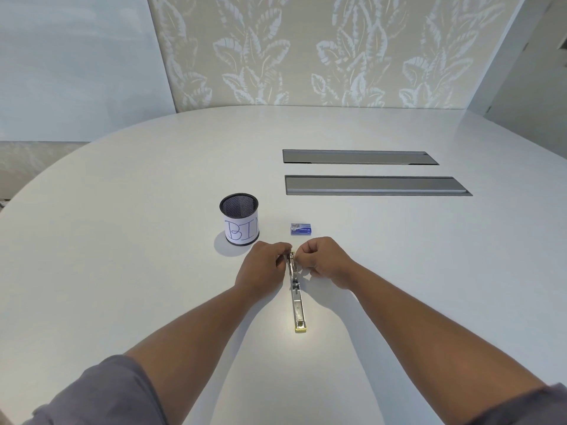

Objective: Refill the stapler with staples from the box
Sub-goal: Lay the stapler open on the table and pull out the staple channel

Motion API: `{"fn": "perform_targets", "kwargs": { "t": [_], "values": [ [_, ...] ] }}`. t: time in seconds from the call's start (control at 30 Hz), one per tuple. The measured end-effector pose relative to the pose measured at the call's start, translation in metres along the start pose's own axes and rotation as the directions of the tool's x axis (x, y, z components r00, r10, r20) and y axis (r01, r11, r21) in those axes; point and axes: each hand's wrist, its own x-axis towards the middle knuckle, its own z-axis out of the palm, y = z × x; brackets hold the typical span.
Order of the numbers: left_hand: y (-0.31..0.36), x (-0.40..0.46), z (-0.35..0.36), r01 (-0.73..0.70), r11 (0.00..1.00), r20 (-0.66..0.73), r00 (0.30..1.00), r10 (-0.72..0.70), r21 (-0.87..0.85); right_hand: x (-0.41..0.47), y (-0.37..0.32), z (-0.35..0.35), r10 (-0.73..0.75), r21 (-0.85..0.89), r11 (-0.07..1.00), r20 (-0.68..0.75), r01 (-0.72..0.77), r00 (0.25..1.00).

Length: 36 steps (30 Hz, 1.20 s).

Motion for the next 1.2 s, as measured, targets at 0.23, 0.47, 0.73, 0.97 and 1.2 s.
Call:
{"fn": "perform_targets", "kwargs": {
  "t": [0.23, 0.47, 0.73, 0.97, 1.2],
  "values": [
    [-0.001, 0.001, 0.001, 0.034, 0.999, -0.018, 0.999, -0.035, -0.041, 0.004, 0.007, -0.004, 0.005, 0.165, 0.986, -0.057, 0.004, 0.998],
    [-0.004, 0.002, 0.000, 0.042, 0.995, -0.003, 0.999, -0.042, -0.092, 0.008, 0.012, -0.006, 0.035, 0.282, 0.959, -0.081, -0.011, 0.996],
    [0.003, 0.010, -0.004, 0.122, 0.948, 0.046, 0.992, -0.114, -0.292, 0.014, 0.010, -0.010, 0.054, 0.340, 0.940, -0.055, -0.032, 0.997],
    [0.023, 0.026, -0.008, 0.016, 0.953, 0.061, 0.998, 0.003, -0.304, 0.020, 0.010, -0.015, 0.063, 0.373, 0.927, -0.025, -0.049, 0.998],
    [0.022, 0.031, -0.013, 0.013, 0.957, 0.093, 0.996, 0.015, -0.289, 0.023, 0.011, -0.018, 0.059, 0.391, 0.918, 0.022, -0.063, 0.998]
  ]
}}
